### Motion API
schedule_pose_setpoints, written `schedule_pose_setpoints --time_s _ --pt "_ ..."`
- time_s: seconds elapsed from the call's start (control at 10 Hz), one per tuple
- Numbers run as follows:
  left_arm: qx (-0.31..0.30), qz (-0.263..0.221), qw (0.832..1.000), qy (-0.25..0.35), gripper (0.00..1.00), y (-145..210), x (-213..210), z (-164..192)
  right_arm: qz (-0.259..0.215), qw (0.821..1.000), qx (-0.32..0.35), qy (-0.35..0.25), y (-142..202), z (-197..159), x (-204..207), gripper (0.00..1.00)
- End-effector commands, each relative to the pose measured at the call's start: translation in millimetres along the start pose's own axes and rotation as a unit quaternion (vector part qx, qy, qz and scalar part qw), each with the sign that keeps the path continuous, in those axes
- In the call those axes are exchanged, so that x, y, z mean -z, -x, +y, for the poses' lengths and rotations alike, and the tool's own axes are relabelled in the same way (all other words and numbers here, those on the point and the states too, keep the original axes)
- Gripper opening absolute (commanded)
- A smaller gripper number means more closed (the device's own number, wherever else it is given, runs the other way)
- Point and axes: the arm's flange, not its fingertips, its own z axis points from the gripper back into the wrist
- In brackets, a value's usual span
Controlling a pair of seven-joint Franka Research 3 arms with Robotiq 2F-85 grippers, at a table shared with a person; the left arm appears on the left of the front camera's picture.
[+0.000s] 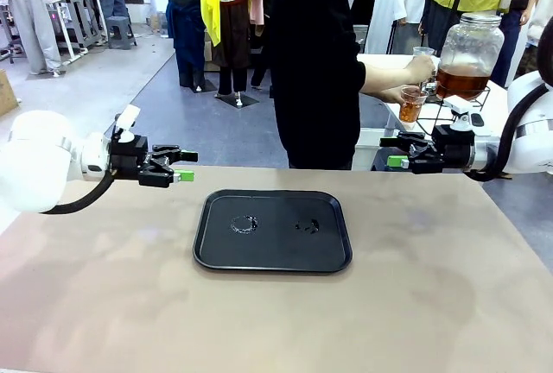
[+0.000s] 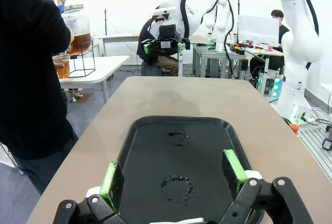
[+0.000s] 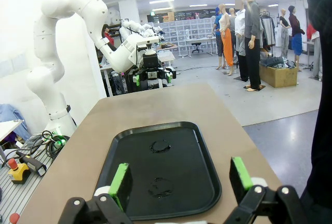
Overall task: Pour the drink into the iced cup.
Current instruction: Open the gripper to release the iced cup you were holding.
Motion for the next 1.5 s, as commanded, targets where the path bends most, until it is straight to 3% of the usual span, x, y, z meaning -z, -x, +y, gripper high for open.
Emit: schedule_pose_setpoints --time_s 0.0,1.4 --pt "-0.003 0.002 1.000 -0.002 1.00 -1.9 1.4 0.4 0.002 1.000 0.006 -0.007 -3.5 -0.3 -0.8 1.00" --pt "-0.003 0.002 1.000 -0.002 1.00 -1.9 1.4 0.4 0.002 1.000 0.006 -0.007 -3.5 -0.3 -0.8 1.00"
